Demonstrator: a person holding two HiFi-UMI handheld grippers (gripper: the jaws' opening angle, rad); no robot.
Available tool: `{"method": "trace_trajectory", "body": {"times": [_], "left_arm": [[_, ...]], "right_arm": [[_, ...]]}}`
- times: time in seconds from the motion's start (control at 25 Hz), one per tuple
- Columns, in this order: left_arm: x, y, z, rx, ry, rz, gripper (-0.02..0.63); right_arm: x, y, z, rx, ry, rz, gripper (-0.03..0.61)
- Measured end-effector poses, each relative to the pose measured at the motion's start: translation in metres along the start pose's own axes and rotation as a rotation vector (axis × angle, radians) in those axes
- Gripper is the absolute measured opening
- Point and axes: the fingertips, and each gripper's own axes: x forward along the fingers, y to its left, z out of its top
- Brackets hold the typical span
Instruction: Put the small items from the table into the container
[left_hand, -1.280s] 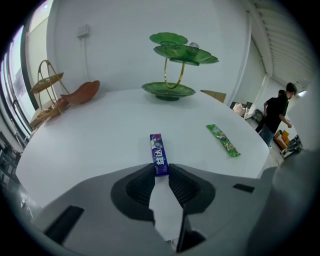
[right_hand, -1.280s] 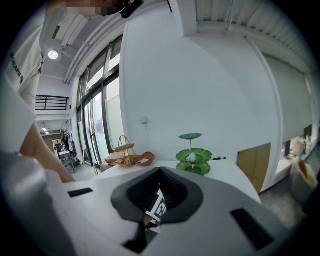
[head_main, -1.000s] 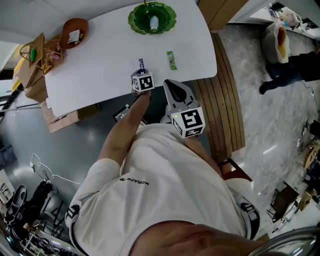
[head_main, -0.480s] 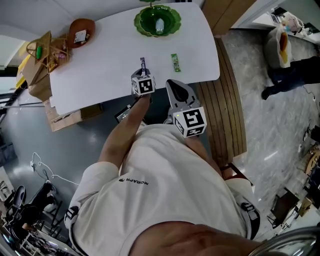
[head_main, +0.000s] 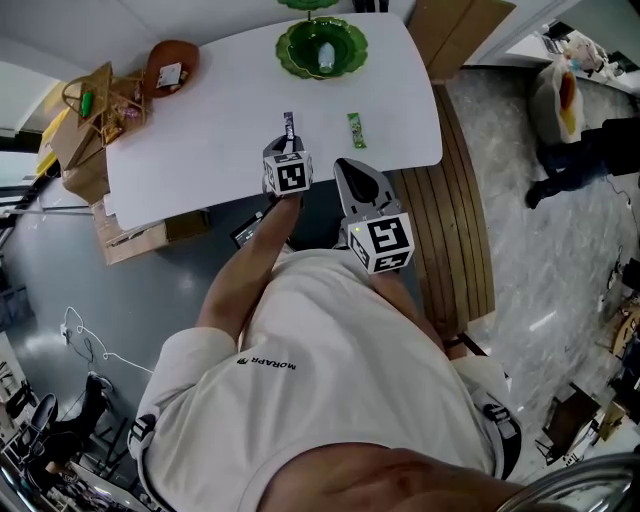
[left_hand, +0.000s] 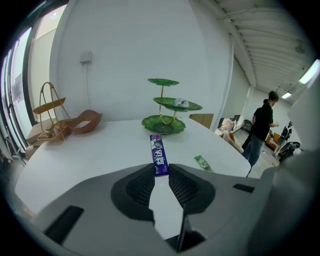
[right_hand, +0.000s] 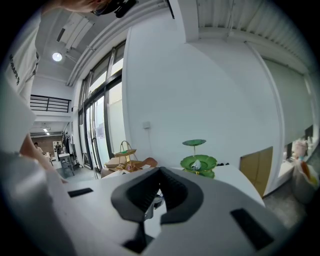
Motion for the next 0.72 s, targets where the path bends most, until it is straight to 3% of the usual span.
{"method": "trace_trajectory", "body": {"times": [0.72], "left_arm": [[-0.005,0.003,0.056,0.091,-0.113,-0.02,0.089]], "right_arm": [[0.001,0.004,0.006,-0.021,-0.012,-0.005,0.005]]}}
